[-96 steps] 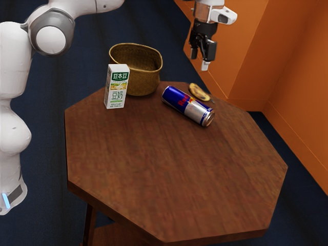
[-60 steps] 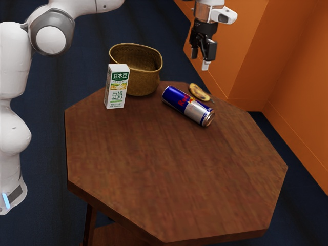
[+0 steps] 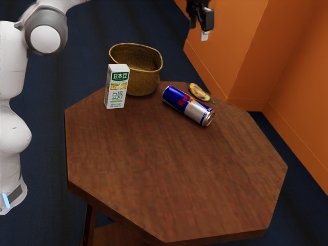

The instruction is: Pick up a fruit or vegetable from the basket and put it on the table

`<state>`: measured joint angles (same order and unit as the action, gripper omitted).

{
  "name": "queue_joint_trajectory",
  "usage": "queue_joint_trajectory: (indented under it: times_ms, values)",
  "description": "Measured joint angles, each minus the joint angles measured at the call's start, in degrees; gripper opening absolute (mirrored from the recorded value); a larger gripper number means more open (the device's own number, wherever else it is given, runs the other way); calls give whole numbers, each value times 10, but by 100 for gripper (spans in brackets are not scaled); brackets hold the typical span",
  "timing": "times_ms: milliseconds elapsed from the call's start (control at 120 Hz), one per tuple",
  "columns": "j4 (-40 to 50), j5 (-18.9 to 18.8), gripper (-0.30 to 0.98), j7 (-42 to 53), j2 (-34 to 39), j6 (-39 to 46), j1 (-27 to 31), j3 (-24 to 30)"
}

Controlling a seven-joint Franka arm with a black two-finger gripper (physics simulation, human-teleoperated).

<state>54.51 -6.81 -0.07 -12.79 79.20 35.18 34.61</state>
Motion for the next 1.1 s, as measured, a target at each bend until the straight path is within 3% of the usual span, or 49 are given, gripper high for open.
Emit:
queue_joint_trajectory:
  times_ms: [167, 342, 550, 742, 817, 1017, 1100]
  values:
    - [34, 28, 69, 70, -28, 7, -1, -17]
    - [64, 8, 69, 109, -18, -10, 0, -31]
    - [157, -6, 69, 156, 50, 2, 0, -144]
    - [257, 13, 69, 222, 115, 52, 9, -229]
    - [272, 17, 69, 247, 118, 81, 25, -236]
    - [278, -32, 69, 266, 104, 125, 46, -236]
    - [277, -18, 69, 285, 96, 131, 20, -246]
